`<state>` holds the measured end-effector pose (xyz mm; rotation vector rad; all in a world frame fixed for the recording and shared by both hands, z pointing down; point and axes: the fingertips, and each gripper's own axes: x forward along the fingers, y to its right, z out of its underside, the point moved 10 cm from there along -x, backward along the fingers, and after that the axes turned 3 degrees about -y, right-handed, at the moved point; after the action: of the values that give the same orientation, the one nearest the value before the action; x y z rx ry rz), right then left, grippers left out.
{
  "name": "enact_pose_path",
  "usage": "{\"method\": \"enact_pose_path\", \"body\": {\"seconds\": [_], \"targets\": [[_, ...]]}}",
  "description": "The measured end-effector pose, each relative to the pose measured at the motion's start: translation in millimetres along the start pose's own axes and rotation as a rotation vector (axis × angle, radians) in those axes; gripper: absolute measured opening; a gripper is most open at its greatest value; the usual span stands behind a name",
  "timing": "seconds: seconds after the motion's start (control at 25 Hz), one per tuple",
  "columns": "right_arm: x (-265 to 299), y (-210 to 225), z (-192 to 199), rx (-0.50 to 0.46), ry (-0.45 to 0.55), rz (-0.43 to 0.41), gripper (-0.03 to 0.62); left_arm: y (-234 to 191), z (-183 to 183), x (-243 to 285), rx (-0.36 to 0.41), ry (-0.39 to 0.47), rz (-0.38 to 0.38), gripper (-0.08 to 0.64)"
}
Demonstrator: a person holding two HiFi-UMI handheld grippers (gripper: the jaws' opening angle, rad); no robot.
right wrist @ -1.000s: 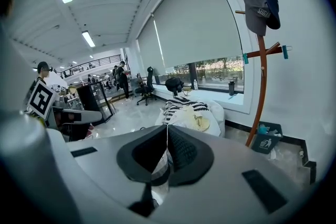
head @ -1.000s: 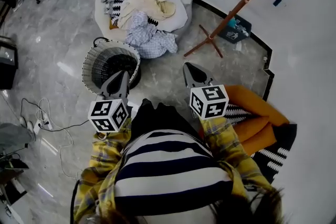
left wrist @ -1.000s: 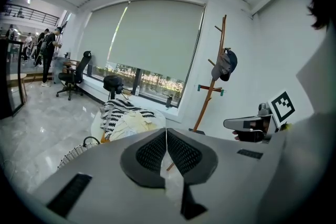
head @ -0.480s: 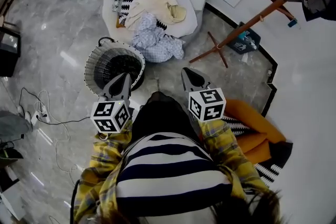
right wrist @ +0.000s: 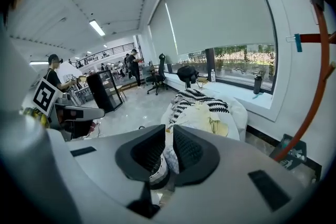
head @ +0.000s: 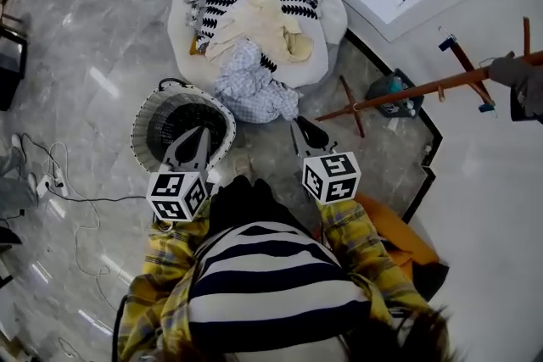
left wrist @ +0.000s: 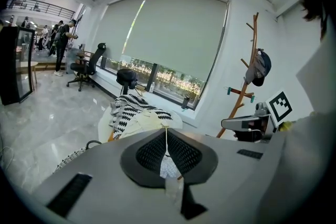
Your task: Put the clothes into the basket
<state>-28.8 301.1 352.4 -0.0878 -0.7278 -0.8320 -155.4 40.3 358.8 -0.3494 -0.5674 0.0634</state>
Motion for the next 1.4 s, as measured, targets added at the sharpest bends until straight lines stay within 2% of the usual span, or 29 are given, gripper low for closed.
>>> {"method": "enact_pose_path", "body": {"seconds": [0.04, 0.12, 0.32, 0.48, 0.6, 0.84, 1.0, 1.2, 1.4], "targets": [[10.4, 1.7, -6.0, -0.007, -0.009, -0.012, 0.044, -6.7, -3.9, 7.3, -0.006, -0.001, 0.0, 0.02], [28.3, 2.1, -14.7, -0.017, -0.032, -0.042, 0.123, -18.5, -9.5, 18.9, -0.011, -0.005, 0.004, 0.02], [63.1, 1.0, -29.2, -0.042, -0.078, -0.058, 0.13, -42.1, -15.7, 39.1, -0.025, -0.019, 0.003, 0.02], [88.4, 1.7, -34.2, -0.056, -0.122, -0.071, 0.153, -55.5, -13.0, 43.4, -0.065, -0.033, -0.015, 0.02], [112.4, 4.4, -39.2, -0.074, -0.145, -0.091, 0.186, -68.4, -12.7, 47.8, -0.092, -0.036, -0.046, 0.02], [161.7, 22.3, -42.8, -0.102, -0.204, -0.127, 0.206, -80.6, -9.4, 64.1, -0.154, -0.035, -0.122, 0.02], [201.8, 39.9, -46.7, -0.148, -0.234, -0.139, 0.231, -83.8, -6.4, 82.7, -0.19, -0.065, -0.168, 0.02], [255.0, 65.0, -38.7, -0.175, -0.292, -0.171, 0.232, -86.1, 3.9, 110.7, -0.225, -0.125, -0.208, 0.02], [314.9, 87.7, -13.1, -0.186, -0.37, -0.203, 0.234, -99.1, 17.4, 138.9, -0.284, -0.155, -0.259, 0.02]]}}
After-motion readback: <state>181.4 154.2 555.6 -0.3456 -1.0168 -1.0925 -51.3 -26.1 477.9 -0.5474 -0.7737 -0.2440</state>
